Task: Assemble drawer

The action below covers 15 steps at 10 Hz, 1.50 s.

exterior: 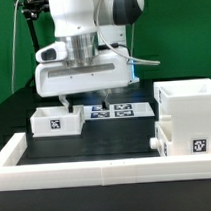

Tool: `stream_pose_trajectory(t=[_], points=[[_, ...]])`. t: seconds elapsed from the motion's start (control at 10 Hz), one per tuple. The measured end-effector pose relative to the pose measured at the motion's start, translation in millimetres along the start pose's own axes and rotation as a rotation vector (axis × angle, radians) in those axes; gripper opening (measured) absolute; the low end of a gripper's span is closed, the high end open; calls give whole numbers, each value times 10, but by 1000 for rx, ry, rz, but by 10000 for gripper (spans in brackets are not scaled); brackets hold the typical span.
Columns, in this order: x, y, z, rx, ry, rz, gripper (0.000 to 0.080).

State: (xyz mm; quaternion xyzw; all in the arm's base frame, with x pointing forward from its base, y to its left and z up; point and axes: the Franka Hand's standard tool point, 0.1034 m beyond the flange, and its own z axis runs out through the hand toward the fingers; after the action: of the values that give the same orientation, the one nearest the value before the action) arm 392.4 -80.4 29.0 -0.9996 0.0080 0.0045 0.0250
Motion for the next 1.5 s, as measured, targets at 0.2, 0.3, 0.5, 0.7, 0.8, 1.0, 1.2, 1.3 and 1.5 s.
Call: stream_pose_trajectory(t=[0.2, 0.3, 0.5, 0.7, 0.8, 1.0, 1.2, 1.3, 1.5], points=[[-41, 112, 138, -13, 8, -4, 649], [-51, 128, 180, -17, 13, -3, 649], [-68, 113, 224, -20, 16, -16, 649], [-88, 141, 229, -25, 25, -29, 649], [-95, 138, 232, -26, 27, -30, 649], [-88, 104, 235, -26, 26, -39, 393], [-88, 101, 235, -26, 26, -40, 211], [-87, 102, 235, -26, 26, -40, 83], [-85, 102, 234, -26, 27, -40, 41]])
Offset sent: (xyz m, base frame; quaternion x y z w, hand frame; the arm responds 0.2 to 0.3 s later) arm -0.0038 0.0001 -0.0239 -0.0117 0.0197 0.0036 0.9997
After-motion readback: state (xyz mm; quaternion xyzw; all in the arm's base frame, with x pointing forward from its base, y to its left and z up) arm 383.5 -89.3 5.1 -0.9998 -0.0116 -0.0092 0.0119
